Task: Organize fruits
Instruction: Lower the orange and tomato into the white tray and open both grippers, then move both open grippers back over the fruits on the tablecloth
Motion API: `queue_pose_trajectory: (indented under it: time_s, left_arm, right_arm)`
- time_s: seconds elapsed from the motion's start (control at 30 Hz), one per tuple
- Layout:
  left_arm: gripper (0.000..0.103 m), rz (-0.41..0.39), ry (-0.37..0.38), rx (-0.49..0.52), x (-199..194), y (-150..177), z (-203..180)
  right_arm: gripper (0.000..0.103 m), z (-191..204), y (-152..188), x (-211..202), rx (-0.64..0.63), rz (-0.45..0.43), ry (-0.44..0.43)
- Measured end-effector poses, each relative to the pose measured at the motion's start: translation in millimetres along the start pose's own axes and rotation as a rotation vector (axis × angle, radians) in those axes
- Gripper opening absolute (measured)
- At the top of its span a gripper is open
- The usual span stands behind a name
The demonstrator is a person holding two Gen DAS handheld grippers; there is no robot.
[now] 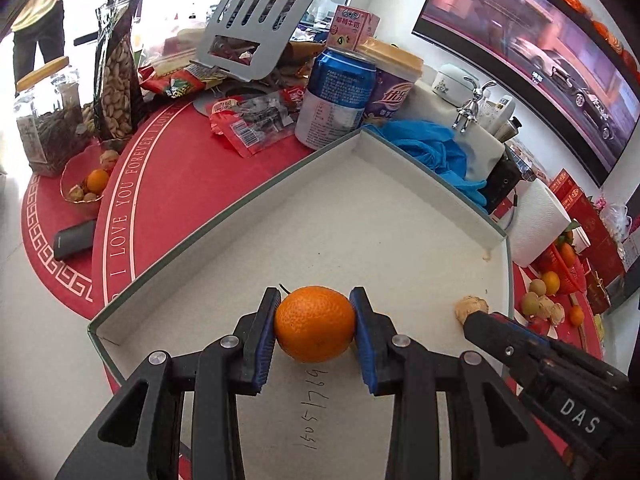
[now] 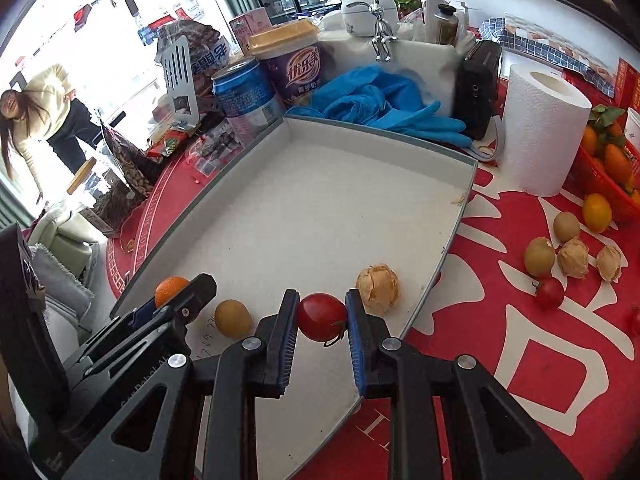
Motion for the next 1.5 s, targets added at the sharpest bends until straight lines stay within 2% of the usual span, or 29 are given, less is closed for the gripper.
queue_pose_trajectory:
  time_s: [0.17,0.33,0.4,0.47,0.5,0.53,0.57,0.67,0.77,0.97,1.1,1.2,1.3,1.4,1.5]
  left_arm:
    - [0.039,0.029,0.001,-0.007,4.7,3.6,1.6]
    - [0.040,0.006,-0.015,-0.014,1.9,3.3,3.5]
    - [0.045,-0.025,-0.012,-0.022,-3.9,0.4,3.8]
    - [0.069,-0.087,-0.026,-0.024,-13.8,-3.5,3.6]
    - [0.075,-0.125,-0.033,-0.028,-18.9,-6.2,4.2]
    - [0.082,-0.153,-0.032,-0.028,-23.1,-7.7,3.5]
    - [0.082,-0.177,-0.029,-0.023,-27.3,-8.2,1.7]
    - [0.082,-0.211,-0.007,0.030,-34.4,-5.2,-10.8]
    - [0.082,-0.189,0.052,0.120,-35.7,5.7,-32.0]
    - [0.082,-0.176,0.197,0.297,-52.6,39.2,-73.6]
    - [0.082,-0.141,0.234,0.431,-58.3,72.0,-104.5]
    - [0.082,-0.104,0.271,0.515,-69.3,100.7,-129.2]
    - [0.083,-0.051,0.303,0.605,-78.9,131.5,-157.6]
    - [0.083,0.031,0.311,0.668,-76.5,158.2,-179.3]
    - [0.083,0.074,0.260,0.724,-66.7,179.2,-190.8]
  right_arm:
    - [0.025,-2.8,3.2,5.2,-0.010,0.022,0.012]
    - [0.025,-2.5,5.4,6.5,-0.024,0.026,0.012]
    - [0.038,-1.2,2.4,3.9,-0.024,0.010,-0.007]
    - [0.079,0.0,-4.5,-4.9,-0.015,-0.044,-0.034]
    - [0.084,-2.1,-9.0,-13.7,-0.003,-0.082,-0.021]
    - [0.094,-4.7,-12.3,-20.4,0.006,-0.107,-0.010]
    - [0.103,-7.9,-15.2,-27.9,0.018,-0.134,-0.011]
    - [0.103,-20.3,-16.5,-51.6,0.072,-0.194,-0.014]
    - [0.103,-40.7,0.6,-70.1,0.116,-0.194,0.035]
    - [0.103,-109.3,81.3,-91.9,0.267,-0.095,0.209]
    - [0.103,-164.1,143.0,-108.8,0.405,-0.026,0.298]
    - [0.103,-196.1,179.4,-123.3,0.473,-0.011,0.341]
    - [0.103,-206.2,195.9,-137.5,0.459,-0.011,0.393]
    - [0.103,-207.9,202.2,-143.7,0.430,-0.014,0.407]
    - [0.103,-207.8,206.3,-145.4,0.403,-0.019,0.452]
Point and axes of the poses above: each gripper's, at about its wrist camera, not at the fingertips, and x roughly the way its jaws point, z to its left, y to its underside, the point moved 5 cm from there along x, roughly the way its jaws point, and after that the axes turned 14 degrees about -x, right-handed, at the moved point
